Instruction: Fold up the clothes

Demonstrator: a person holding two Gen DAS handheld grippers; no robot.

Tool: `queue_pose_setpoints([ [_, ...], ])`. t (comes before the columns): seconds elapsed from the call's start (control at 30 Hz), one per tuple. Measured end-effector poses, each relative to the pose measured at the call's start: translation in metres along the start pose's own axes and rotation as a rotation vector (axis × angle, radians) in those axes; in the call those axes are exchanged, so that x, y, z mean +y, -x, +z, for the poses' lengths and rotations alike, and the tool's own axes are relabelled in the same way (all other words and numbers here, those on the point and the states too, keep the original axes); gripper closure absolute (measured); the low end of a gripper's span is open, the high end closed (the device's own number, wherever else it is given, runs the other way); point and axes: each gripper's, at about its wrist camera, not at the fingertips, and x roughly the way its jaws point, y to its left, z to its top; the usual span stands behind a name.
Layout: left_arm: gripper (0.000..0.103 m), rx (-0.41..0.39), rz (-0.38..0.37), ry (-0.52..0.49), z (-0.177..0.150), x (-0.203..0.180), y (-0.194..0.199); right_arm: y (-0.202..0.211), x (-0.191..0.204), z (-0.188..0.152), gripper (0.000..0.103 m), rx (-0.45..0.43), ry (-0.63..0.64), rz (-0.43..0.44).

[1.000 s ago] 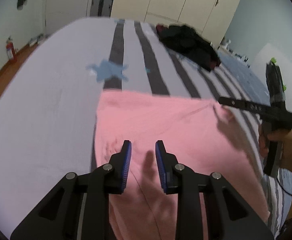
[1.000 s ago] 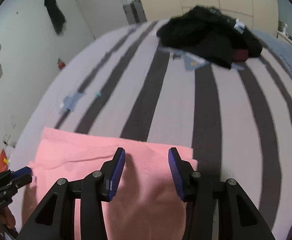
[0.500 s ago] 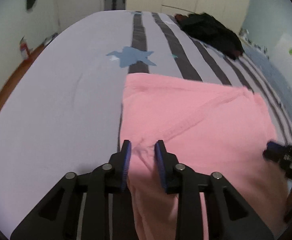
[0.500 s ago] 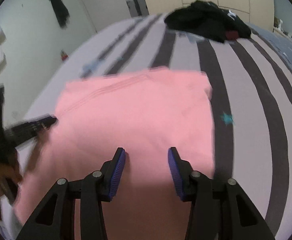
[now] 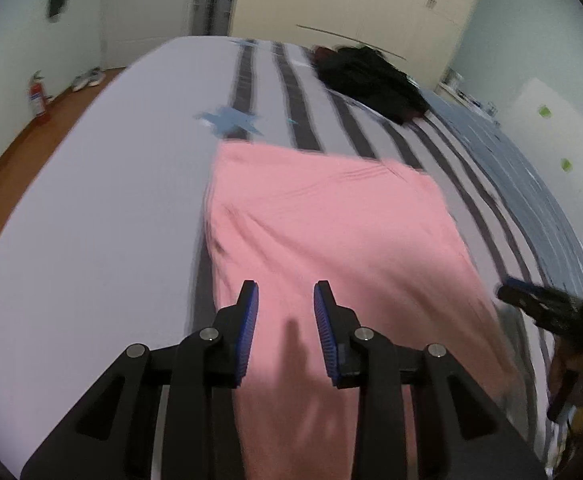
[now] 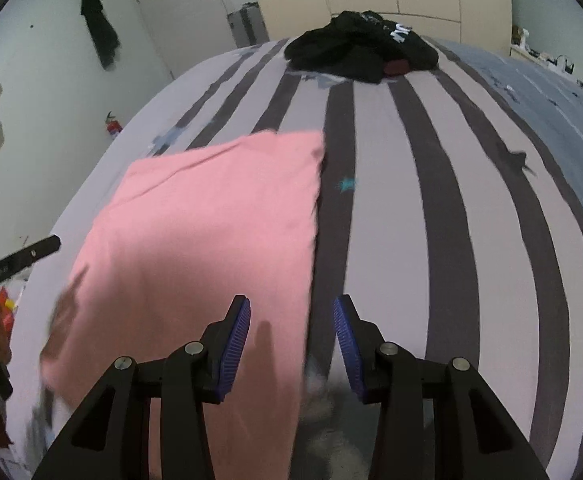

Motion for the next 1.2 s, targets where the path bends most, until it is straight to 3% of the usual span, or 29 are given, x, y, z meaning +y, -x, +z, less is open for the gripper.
queue_pose_setpoints([
  [0.13,0.076,0.067,-0.041,0.034,-0.032,-0.024,0.005,0.020,0.029,-0.026,0.062,-0.020,0.063,-0.014],
  [0.3,0.077,0.047,-0.032,-0.003,-0.059,-0.042,0.009,0.026,0.069,-0.044,0.062,-0.080,0.159,-0.019],
  [0.37,0.082,0.071,-0.007,-0.005,-0.076,-0.037,0.004,0.023,0.079,-0.051,0.062,-0.083,0.190,-0.011],
  [0.43,0.099,0.083,0.017,0.019,-0.087,-0.025,0.000,0.010,0.086,-0.064,0.063,-0.043,0.249,-0.044],
  [0.5,0.101,0.077,0.034,0.045,-0.093,-0.010,0.001,0.001,0.083,-0.081,0.068,-0.011,0.286,-0.089],
  [0.73,0.101,0.062,0.114,0.051,-0.099,0.001,0.025,0.027,0.055,-0.106,0.068,-0.012,0.249,-0.066],
  [0.93,0.101,0.014,0.239,0.099,-0.097,0.006,0.054,0.046,0.037,-0.111,0.068,0.037,0.191,-0.113],
  [1.03,0.101,-0.003,0.189,0.052,-0.097,-0.011,0.056,0.058,0.039,-0.101,0.068,-0.006,0.140,-0.100],
  [1.2,0.101,0.003,0.035,-0.043,-0.100,-0.054,0.038,0.049,0.082,-0.085,0.068,-0.063,0.135,0.043],
])
